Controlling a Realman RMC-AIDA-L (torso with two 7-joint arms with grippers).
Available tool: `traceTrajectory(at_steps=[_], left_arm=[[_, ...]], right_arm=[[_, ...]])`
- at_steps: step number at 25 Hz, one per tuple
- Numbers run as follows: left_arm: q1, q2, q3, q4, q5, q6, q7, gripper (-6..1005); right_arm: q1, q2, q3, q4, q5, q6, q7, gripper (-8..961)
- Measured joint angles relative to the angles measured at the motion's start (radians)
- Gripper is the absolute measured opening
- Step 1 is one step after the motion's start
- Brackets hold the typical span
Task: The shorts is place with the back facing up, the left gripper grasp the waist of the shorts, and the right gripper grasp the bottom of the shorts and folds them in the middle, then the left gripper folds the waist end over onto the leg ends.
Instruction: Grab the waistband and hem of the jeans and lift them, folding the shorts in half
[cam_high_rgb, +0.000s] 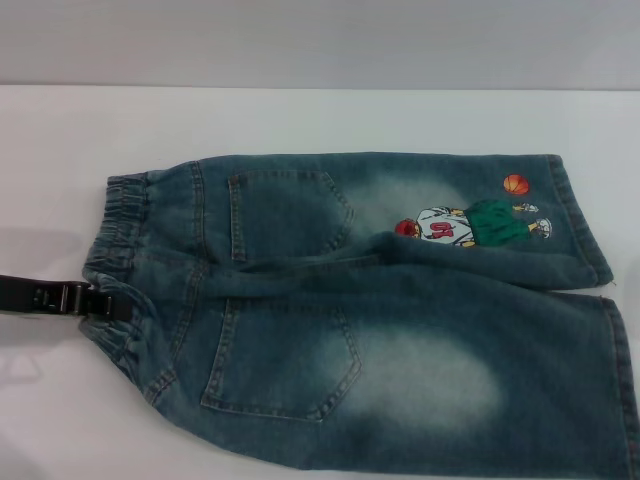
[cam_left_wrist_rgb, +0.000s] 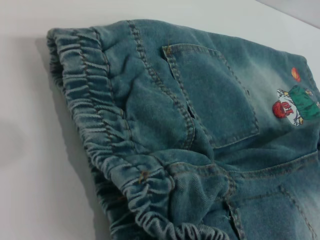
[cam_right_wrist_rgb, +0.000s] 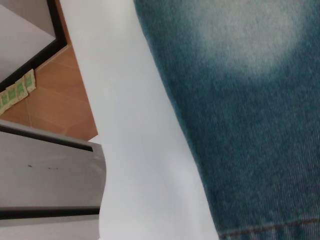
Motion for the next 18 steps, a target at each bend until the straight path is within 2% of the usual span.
traceTrajectory(at_steps=[18], left_arm=[[-0.001, 0.004, 0.000, 0.000, -0.001, -0.002, -0.005, 65]], right_arm=[[0.004, 0.015, -0.022, -0.037, -0.024, -0.053, 0.009, 796]])
